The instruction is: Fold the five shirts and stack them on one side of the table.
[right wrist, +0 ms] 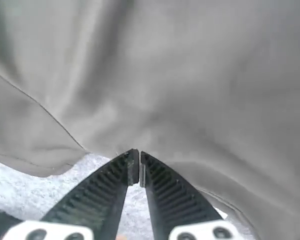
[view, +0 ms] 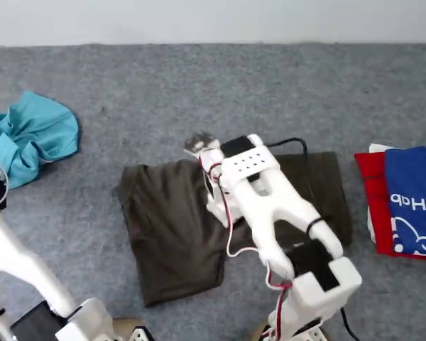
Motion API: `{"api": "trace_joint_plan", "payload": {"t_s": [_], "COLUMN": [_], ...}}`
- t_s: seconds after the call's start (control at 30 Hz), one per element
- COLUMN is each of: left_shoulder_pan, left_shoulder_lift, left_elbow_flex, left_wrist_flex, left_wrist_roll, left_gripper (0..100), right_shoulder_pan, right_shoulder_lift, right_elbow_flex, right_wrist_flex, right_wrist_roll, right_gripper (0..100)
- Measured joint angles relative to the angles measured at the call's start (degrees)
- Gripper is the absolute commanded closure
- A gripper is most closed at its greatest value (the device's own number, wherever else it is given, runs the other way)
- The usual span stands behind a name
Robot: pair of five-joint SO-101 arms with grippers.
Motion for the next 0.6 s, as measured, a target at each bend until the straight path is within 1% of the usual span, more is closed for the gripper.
{"api": "trace_joint_plan", "payload": {"t_s": [0.17, 0.23, 0.43, 0.6], "left_shoulder_pan": [0.0, 0.0, 0.0, 0.0], "left_shoulder_lift": [0.0, 0.0, 0.0, 0.0], "left_elbow_flex": [0.0, 0.0, 0.0, 0.0], "left_wrist_flex": [0.0, 0.0, 0.0, 0.0], "left_wrist_roll": [0.0, 0.0, 0.0, 0.0], "left_gripper": [98, 98, 98, 98], "right_shoulder_pan": [0.0, -1.3, -6.6, -7.2], "right_shoulder_lift": [5.2, 5.9, 5.9, 3.5], "right_elbow_flex": [0.4, 0.4, 0.3, -1.6], "right_wrist_flex": [-0.1, 0.6, 3.9, 6.9], "right_wrist_roll": [-0.1, -0.9, -1.3, -1.3], "right_gripper": [99.0, 99.0, 99.0, 99.0]}}
